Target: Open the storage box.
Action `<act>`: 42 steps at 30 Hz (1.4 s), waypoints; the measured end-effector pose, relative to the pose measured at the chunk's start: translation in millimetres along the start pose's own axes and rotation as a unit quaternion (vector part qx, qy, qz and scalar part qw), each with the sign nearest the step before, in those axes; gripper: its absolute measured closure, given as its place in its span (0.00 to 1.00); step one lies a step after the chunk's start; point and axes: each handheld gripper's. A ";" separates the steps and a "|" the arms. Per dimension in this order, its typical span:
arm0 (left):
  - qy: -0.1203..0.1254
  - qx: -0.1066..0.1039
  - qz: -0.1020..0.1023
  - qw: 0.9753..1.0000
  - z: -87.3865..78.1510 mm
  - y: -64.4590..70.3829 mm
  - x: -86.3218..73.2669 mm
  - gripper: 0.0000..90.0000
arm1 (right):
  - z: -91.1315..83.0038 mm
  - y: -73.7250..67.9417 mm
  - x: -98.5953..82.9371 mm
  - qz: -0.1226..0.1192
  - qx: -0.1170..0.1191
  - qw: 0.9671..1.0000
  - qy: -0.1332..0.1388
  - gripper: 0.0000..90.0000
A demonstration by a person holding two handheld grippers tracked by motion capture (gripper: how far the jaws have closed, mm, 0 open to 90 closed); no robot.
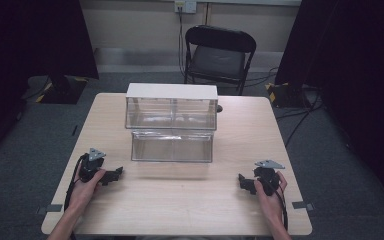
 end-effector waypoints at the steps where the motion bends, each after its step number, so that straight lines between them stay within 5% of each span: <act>1: 0.000 0.001 0.000 1.000 0.0 0.0 0.0 0.09 | 0.0 0.0 0.0 0.000 0.000 1.000 0.000 0.07; 11: 0.000 0.000 0.000 1.000 0.0 -0.1 0.0 0.09 | 0.3 0.2 0.6 0.001 -0.001 1.000 -0.001 0.07; 14: 0.000 0.000 0.000 1.000 0.0 -0.1 0.0 0.09 | -1.2 -4.2 4.1 -0.001 0.005 1.000 -0.002 0.20; 17: -0.001 0.000 -0.001 1.000 0.0 0.0 0.0 0.09 | -3.7 -7.2 7.7 -0.005 0.013 1.000 0.002 0.15; 20: 0.000 0.000 0.000 1.000 0.0 -0.1 0.1 0.09 | -8.4 -15.3 12.3 -0.009 0.040 0.999 0.014 0.16; 31: 0.000 0.000 0.000 1.000 0.0 -0.1 0.0 0.09 | -16.2 -35.3 25.3 -0.024 0.081 0.995 0.047 0.16; 42: 0.000 0.000 0.000 1.000 0.0 0.0 0.0 0.09 | -21.3 -54.6 44.0 -0.041 0.129 0.988 0.068 0.16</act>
Point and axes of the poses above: each handheld gripper's, and its own axes: z roughly forward along the jaws, x roughly out of its top, y roughly to its right, and after that the axes turned 14 degrees about x, right-handed
